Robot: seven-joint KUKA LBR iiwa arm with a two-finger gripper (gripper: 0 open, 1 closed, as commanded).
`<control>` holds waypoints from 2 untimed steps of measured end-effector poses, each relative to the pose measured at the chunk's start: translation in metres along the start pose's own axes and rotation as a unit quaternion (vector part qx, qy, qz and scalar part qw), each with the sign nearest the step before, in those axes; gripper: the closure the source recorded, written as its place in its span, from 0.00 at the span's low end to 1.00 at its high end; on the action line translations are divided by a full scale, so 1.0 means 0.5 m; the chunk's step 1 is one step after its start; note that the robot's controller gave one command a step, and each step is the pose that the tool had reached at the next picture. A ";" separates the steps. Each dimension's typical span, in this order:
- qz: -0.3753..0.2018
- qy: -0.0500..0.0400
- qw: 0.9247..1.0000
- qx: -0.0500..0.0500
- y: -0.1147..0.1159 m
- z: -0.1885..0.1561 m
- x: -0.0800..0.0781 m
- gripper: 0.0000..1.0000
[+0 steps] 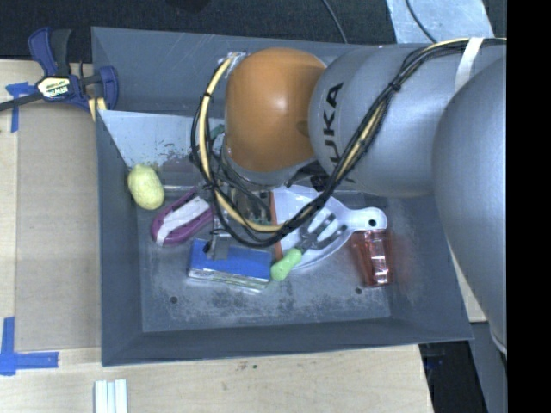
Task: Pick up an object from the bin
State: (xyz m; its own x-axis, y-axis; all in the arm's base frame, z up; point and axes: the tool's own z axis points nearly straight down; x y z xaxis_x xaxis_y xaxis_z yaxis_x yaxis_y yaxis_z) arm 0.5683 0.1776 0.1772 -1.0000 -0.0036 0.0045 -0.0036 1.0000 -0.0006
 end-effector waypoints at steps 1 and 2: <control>0.002 -0.004 1.000 -0.001 -0.002 -0.010 -0.003 0.00; 0.009 -0.002 1.000 -0.002 -0.114 0.214 0.059 0.00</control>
Offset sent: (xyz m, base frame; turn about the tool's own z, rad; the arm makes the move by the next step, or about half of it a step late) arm -0.0299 -0.0570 -0.1072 0.0156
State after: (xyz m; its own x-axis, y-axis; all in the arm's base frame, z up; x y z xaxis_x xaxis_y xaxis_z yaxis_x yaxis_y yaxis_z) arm 0.5387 0.1207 0.0703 -0.9999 0.0140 -0.0001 0.0140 0.9999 0.0024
